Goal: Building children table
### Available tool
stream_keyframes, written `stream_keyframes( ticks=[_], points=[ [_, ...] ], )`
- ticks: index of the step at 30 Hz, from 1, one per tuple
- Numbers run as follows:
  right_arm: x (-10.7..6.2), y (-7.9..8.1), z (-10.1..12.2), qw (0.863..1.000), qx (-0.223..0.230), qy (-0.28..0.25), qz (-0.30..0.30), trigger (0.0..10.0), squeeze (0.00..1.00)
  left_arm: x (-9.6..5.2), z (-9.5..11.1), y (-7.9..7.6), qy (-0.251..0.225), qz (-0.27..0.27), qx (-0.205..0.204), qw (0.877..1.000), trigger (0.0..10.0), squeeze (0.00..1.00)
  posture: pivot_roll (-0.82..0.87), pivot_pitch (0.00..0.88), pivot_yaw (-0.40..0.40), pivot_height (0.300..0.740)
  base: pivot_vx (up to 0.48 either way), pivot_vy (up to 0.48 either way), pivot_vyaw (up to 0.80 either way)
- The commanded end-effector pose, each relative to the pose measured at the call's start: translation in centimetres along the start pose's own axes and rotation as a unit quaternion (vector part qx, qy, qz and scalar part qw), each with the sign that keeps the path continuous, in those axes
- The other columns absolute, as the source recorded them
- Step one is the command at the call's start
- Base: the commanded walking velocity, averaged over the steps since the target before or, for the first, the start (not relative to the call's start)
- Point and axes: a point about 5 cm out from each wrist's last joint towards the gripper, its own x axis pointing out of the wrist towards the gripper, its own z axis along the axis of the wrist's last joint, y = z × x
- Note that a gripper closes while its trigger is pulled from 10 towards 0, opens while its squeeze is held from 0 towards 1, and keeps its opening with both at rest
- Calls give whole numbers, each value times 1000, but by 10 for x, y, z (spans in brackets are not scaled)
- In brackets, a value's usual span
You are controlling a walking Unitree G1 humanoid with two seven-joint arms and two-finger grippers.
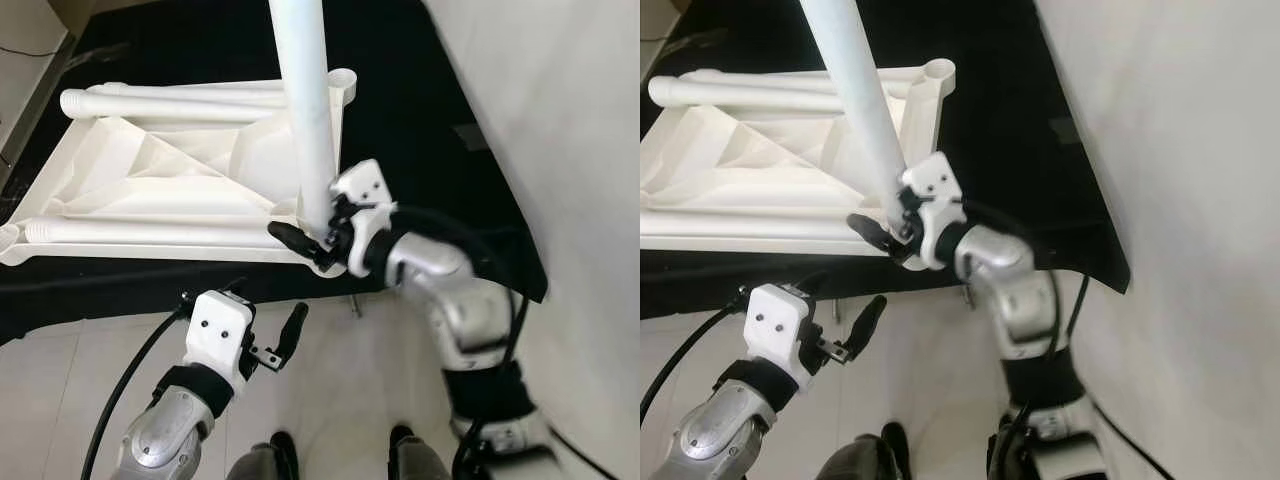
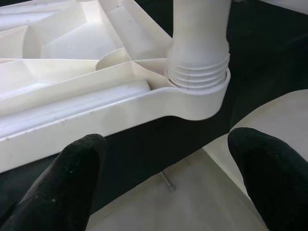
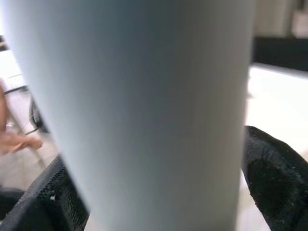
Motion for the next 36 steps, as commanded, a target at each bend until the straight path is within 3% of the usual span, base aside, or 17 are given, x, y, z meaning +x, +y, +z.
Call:
stream_keyframes(
  ticks=[1, 7, 12, 13, 14, 20, 26, 28, 29, 30, 32, 33, 34, 35, 36],
  points=[
    [4, 4, -8, 998, -13, 15, 62, 10000, 0, -3, -5, 1, 14, 6, 1, 1000, 10000, 0, 5, 339, 104, 740, 0, 0, 0],
    [2, -6, -2, 991, -20, 15, 133, 10000, 0, -4, -5, 0, 15, 5, -1, 1000, 10000, 0, 14, 336, 106, 740, 0, 0, 0],
    [3, -11, 1, 987, -16, 8, 157, 10000, 0, -4, -5, -1, 16, 5, -1, 1000, 10000, 0, 14, 336, 108, 740, 0, 0, 0],
    [3, -15, 3, 985, -15, 7, 170, 1333, 0, -5, -5, -1, 17, 4, -1, 1000, 10000, 0, 15, 335, 109, 740, 0, 0, 0],
    [3, -18, 4, 983, -14, 6, 184, 0, 0, -5, -5, -1, 17, 3, -1, 1000, 10000, 0, 15, 334, 110, 740, 0, 0, 0],
    [-1, -23, 6, 977, -15, 8, 214, 0, 0, -5, -5, -1, 18, 2, -2, 1000, 10000, 0, 11, 332, 111, 740, 0, 0, 0],
    [-5, -23, -1, 980, -18, 20, 199, 0, 0, -5, -5, -2, 18, 1, -3, 1000, 10000, 0, 8, 335, 107, 740, 0, 0, 0],
    [-2, -18, -18, 992, 13, 54, 111, 0, 0, -5, -5, -2, 18, 1, -4, 1000, 10000, 0, 4, 339, 98, 740, 0, 0, 0],
    [-2, -18, -18, 992, 13, 54, 111, 0, 0, -5, -5, -2, 18, 1, -4, 1000, 10000, 0, 4, 339, 98, 740, 0, 0, 0],
    [4, -14, -38, 994, 21, 103, -17, 0, 0, -6, -4, -2, 17, 2, -4, 1000, 10000, 0, 2, 342, 102, 740, 0, 0, 0],
    [4, -14, -38, 994, 21, 103, -17, 0, 0, -6, -4, -2, 17, 2, -4, 1000, 10000, 0, 2, 342, 102, 740, 0, 0, 0],
    [1, -5, -52, 977, 45, 123, -169, 0, 0, -6, -4, -1, 17, 2, -3, 1000, 10000, 0, -2, 344, 101, 740, 0, 0, 0],
    [1, -5, -52, 977, 45, 123, -169, 0, 0, -6, -4, -1, 17, 2, -3, 1000, 10000, 0, -2, 344, 101, 740, 0, 0, 0],
    [0, 10, -60, 960, 62, 137, -236, 0, 0, -6, -4, 0, 16, 3, -3, 1000, 10000, 0, 8, 343, 105, 740, 0, 0, 0],
    [0, 10, -60, 960, 62, 137, -236, 0, 0, -6, -4, 0, 16, 3, -3, 1000, 10000, 0, 8, 343, 105, 740, 0, 0, 0]
  ],
)
